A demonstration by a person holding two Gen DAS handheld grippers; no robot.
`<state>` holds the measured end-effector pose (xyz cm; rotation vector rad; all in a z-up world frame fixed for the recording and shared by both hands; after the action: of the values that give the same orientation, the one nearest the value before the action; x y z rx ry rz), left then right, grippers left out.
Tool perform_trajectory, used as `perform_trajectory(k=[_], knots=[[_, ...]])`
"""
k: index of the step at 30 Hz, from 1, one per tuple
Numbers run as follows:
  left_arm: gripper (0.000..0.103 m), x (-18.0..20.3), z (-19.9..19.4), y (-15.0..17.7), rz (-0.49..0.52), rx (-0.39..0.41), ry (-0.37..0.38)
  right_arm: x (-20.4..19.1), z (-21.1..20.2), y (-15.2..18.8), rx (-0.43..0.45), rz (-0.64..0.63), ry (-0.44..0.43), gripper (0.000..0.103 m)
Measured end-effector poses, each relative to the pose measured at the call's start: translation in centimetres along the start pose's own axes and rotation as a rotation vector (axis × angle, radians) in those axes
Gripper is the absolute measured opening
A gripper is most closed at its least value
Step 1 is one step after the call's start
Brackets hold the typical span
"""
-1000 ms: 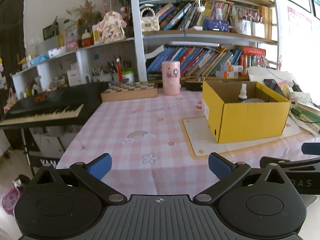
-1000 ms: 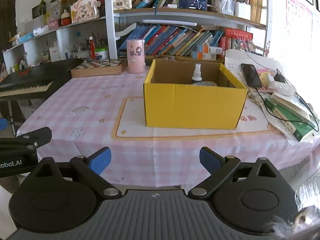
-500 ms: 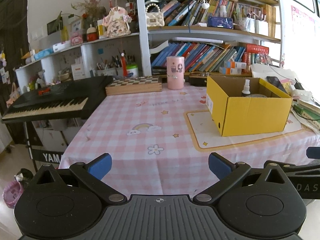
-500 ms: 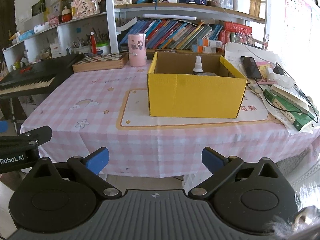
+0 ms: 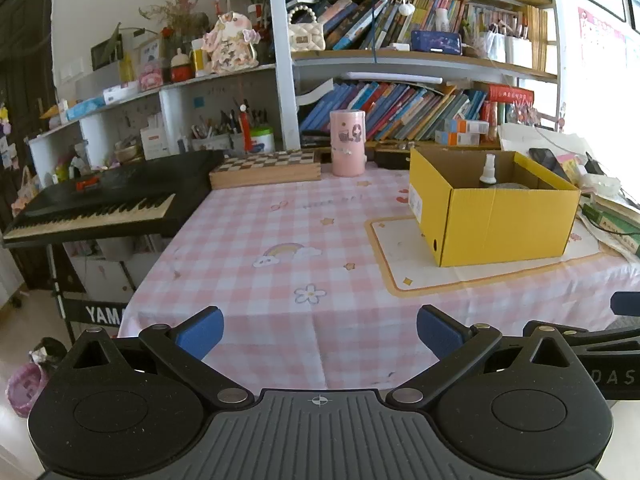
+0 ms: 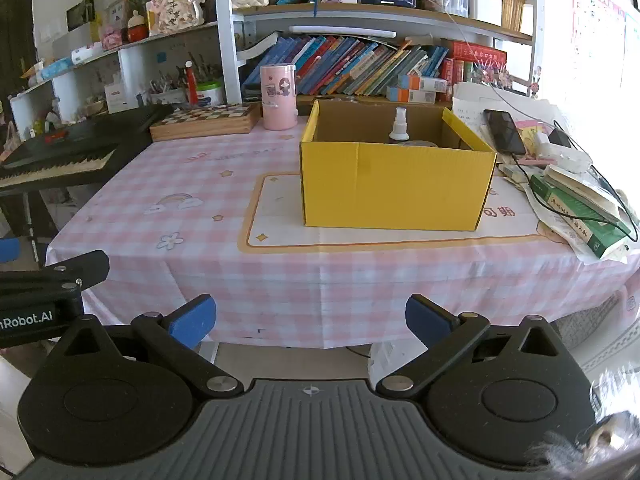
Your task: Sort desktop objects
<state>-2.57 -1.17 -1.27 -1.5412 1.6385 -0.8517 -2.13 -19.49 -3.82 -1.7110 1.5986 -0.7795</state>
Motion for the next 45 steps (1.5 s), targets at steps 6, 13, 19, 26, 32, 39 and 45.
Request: perform_trajectory(k=[6, 13, 19, 26, 32, 39, 45], knots=[[0.103, 0.25, -0.26, 0.28, 0.038, -0.007, -0.027, -0.37, -0.43, 0.24, 0.009, -0.005, -0.006, 0.103], [0.103, 0.11, -0.48, 0.3, 0.038, -0.006, -0.027, -0.35, -0.47, 0.26, 0.005, -0.003, -0.008, 0.103], [0.103, -0.28, -0.68, 0.36, 0.029, -0.006, -0.024, -0.46, -0.53, 0.36, 0.005, -0.005, -0.007, 0.103], [0.103, -0.31, -0.69, 0.33, 0.029, -0.007, -0.02, -0.52, -0.6, 0.48, -0.003, 0.0, 0.006, 0.103], [0.103, -0.16, -0.59, 0.38, 0.032, -0.017, -0.005, -0.45, -0.66, 0.56, -0.008, 0.003, 0.009, 0.103], [0.103, -0.24, -0.48, 0.44, 0.025, -0.024, 0.003, -0.38, -0.39, 0.63, -0.024, 0.01, 0.006, 0.103], [0.103, -0.24, -0.51, 0.53, 0.026, -0.018, 0.01, -0.44, -0.22, 0.6, -0.03, 0.012, 0.008, 0.103]])
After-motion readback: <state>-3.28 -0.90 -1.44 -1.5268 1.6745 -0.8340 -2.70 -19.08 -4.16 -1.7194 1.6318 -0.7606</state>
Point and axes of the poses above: each gripper's, at about its wrist camera, not at the fingertips, and z roughly the way its jaws point, x to its right, y to its underside, the point moved 4 cm from there along z, roughly the way its jaws point, and after that the axes turned 3 degrees about y, right-handed, at the moved point
